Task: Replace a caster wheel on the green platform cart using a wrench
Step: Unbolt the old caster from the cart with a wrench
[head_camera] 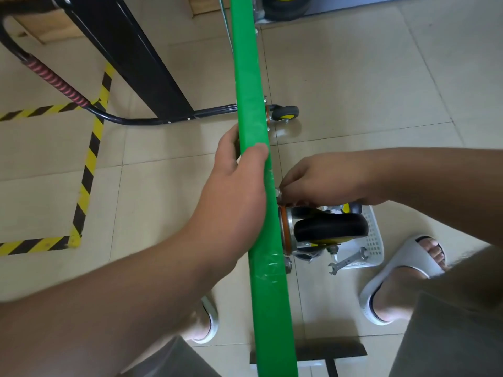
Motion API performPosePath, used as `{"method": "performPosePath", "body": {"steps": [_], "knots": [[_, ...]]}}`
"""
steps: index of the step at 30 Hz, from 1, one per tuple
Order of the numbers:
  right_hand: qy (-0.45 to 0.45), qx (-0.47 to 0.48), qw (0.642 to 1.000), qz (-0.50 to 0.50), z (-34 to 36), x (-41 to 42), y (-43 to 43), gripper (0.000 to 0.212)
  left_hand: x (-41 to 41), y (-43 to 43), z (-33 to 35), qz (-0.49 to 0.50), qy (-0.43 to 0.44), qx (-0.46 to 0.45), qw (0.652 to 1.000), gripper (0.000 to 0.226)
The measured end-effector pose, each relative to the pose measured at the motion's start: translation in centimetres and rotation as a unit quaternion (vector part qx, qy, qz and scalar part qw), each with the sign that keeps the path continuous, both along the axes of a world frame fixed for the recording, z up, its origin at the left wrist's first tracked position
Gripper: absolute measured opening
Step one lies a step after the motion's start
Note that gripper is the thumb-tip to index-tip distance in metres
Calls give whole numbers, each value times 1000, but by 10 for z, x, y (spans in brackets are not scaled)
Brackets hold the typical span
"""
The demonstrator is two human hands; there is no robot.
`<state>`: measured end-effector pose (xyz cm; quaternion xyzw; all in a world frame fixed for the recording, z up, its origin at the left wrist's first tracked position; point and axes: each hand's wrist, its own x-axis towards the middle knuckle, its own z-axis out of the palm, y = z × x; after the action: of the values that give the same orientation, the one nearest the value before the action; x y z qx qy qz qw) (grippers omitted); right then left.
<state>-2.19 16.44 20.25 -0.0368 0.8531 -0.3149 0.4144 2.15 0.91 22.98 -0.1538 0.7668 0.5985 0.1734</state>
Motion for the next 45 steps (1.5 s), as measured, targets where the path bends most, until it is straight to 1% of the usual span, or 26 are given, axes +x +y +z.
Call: {"method": "performPosePath", "body": {"steps": [7,12,15,18,23,26,29,31,35,38,43,45], "knots": [[-17,-6,1000,-25,-2,-2,-1,23,0,0,1,-5,-1,-7,1000,33],[-71,-60,993,-67,-4,-3,-2,16,0,0,2,-3,-2,-18,1000,33],[-109,-81,987,-90,-12,-4,-2,19,0,1,3,1,-2,-16,1000,32],[-124,-84,982,-118,-14,-3,-4,20,0,1,3,-2,-3,-16,1000,33],[-107,-44,988,-102,-13,1,-4,23,-1,-1,3,-6,1,-26,1000,34],[-120,-71,985,-106,-11,0,-1,19,0,-1,3,-6,-1,-20,1000,34],[-152,-91,978,-114,-11,-1,-1,24,0,0,2,-6,2,-18,1000,34],[-166,-97,973,-126,-12,1,-2,18,0,0,2,-2,4,-13,1000,33],[-140,-71,979,-133,-14,2,-3,23,0,-1,2,-4,5,-19,1000,33],[-139,-73,978,-137,-15,2,-2,20,0,-1,2,-7,4,-18,1000,33],[-197,-105,965,-140,-13,1,-1,12,0,0,1,-7,8,-19,1000,30],[-201,-105,964,-142,-13,2,-1,11,0,0,1,-7,8,-13,1000,30]]}}
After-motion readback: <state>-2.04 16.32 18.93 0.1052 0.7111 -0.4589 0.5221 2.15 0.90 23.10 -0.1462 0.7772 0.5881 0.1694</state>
